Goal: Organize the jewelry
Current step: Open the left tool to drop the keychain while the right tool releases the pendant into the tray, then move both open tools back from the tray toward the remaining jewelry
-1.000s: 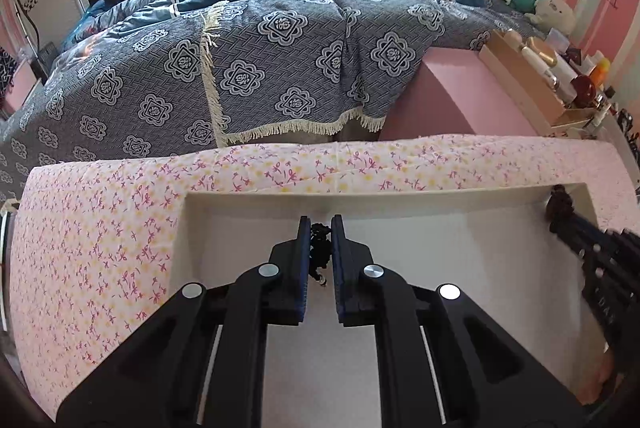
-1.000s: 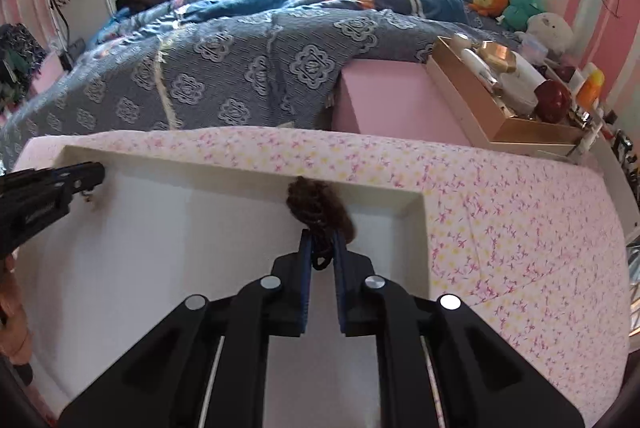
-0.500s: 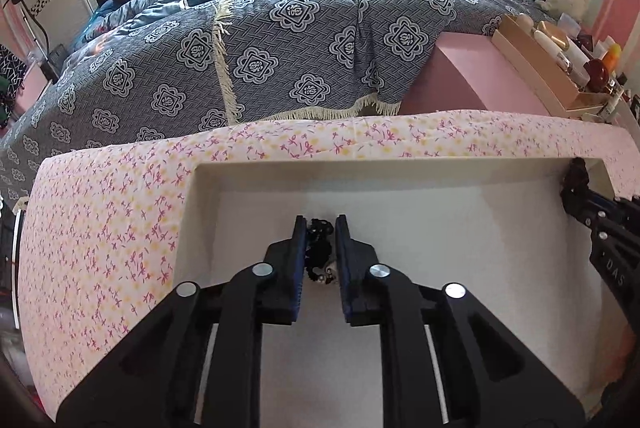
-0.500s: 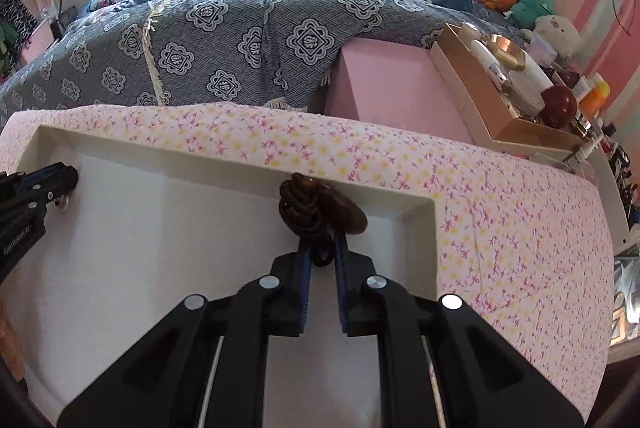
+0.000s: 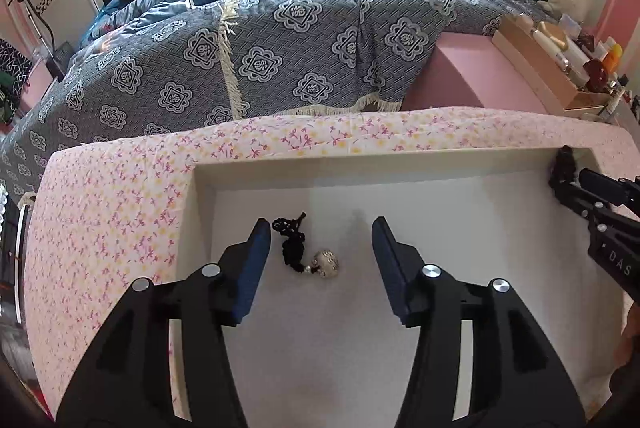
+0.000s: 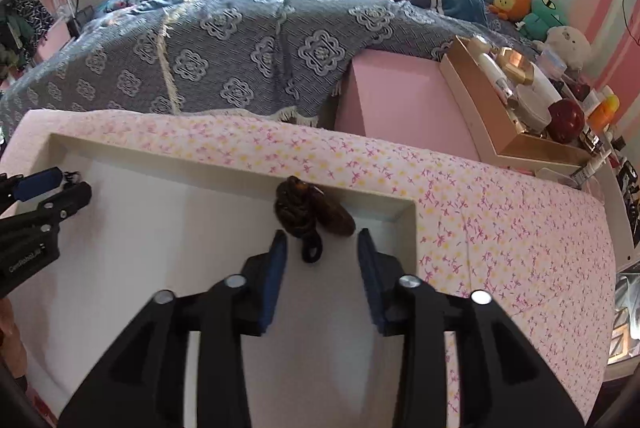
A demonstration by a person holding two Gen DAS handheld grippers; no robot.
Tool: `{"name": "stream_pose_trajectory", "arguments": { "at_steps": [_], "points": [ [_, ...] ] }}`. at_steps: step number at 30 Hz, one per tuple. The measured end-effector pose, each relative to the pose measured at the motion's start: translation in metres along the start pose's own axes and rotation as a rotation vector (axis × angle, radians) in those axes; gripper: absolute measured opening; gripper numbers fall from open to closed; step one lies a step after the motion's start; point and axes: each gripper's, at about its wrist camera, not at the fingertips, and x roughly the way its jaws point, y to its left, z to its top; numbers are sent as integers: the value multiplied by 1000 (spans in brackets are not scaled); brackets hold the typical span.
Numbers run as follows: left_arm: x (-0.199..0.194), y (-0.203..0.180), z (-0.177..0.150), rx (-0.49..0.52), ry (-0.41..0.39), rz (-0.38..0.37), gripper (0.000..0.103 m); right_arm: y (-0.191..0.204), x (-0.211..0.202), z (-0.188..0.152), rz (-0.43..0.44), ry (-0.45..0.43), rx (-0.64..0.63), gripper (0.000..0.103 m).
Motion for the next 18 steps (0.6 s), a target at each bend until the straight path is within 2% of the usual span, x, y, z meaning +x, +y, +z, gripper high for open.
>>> {"name": "stream_pose_trajectory", "arguments": {
  "at_steps": [2,4,6,10,11,14,18],
  "points": [
    [-11,0,0,-1,-9,-1,57,-1,-12,0,17,-14,-3,42],
    [-27,2,-1,-6,-27,-8,65,-5,-28,0,26,-40,9,44],
    [-47,7,-4,-16,-47,-19,72,-8,-43,-3,32,-66,16,54],
    [-89,14,-18,-14,-101,-16,85,-14,-86,-20,15,-137,14,65],
    [-97,17,-22,-17,-108,-15,87,-15,-96,-26,15,-152,10,70],
    [-122,30,-41,-49,-116,-34,89,-16,-123,-46,8,-176,10,76],
    [-154,44,-73,-68,-128,-10,93,-15,-151,-69,-4,-213,-2,89]
  ]
}}
